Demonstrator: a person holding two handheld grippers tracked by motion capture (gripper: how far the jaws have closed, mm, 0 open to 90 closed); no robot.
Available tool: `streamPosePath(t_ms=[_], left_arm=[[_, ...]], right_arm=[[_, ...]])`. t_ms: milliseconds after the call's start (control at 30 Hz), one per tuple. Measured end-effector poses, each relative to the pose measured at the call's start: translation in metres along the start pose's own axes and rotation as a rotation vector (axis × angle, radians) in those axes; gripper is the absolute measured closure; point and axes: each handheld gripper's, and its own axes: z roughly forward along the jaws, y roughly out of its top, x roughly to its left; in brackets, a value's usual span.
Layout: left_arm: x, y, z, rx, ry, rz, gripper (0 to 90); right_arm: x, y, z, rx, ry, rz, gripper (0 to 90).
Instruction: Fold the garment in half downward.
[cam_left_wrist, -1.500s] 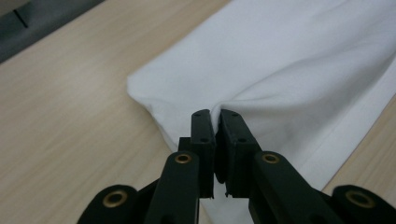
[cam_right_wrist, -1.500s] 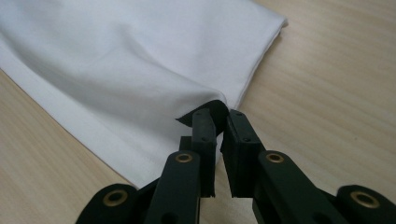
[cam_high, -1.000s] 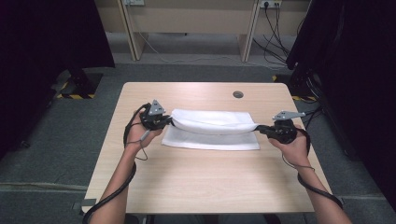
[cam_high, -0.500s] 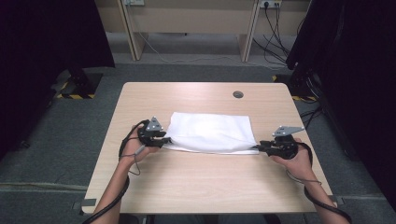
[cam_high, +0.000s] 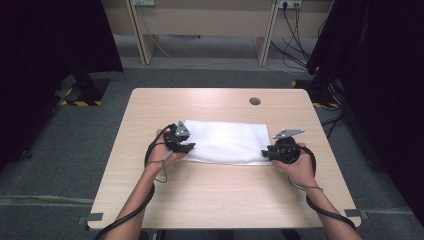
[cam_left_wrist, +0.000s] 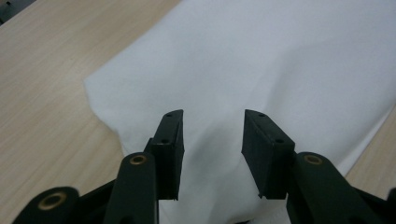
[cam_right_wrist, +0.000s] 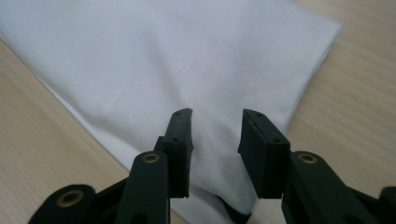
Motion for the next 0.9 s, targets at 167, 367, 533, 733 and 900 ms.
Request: streamPosePath(t_ms=[167, 367, 533, 733, 900], left_arm=[[-0.006, -0.010, -0.002, 0.030, 0.024, 0.040, 57.9], [-0.007, -0.011, -0.007, 0.020, 0.030, 0.034, 56.4], [-0.021, 0.011, -0.006, -0.064, -0.001, 0.024, 54.9], [-0.054, 0.034, 0.020, -0.047, -0.070, 0.096, 53.9], [-0.057, 0.027, 0.026, -0.031, -0.066, 0.089, 54.4]], right_arm=[[0.007, -0.012, -0.002, 0.008, -0.019, -0.033, 65.4], [0.007, -0.016, -0.007, -0.010, -0.017, -0.018, 64.1], [0.014, -0.005, -0.009, -0.048, -0.003, 0.017, 61.3], [0.033, 0.007, 0.014, -0.012, 0.010, 0.002, 59.5], [0.036, 0.002, 0.015, -0.012, -0.015, -0.013, 59.6]])
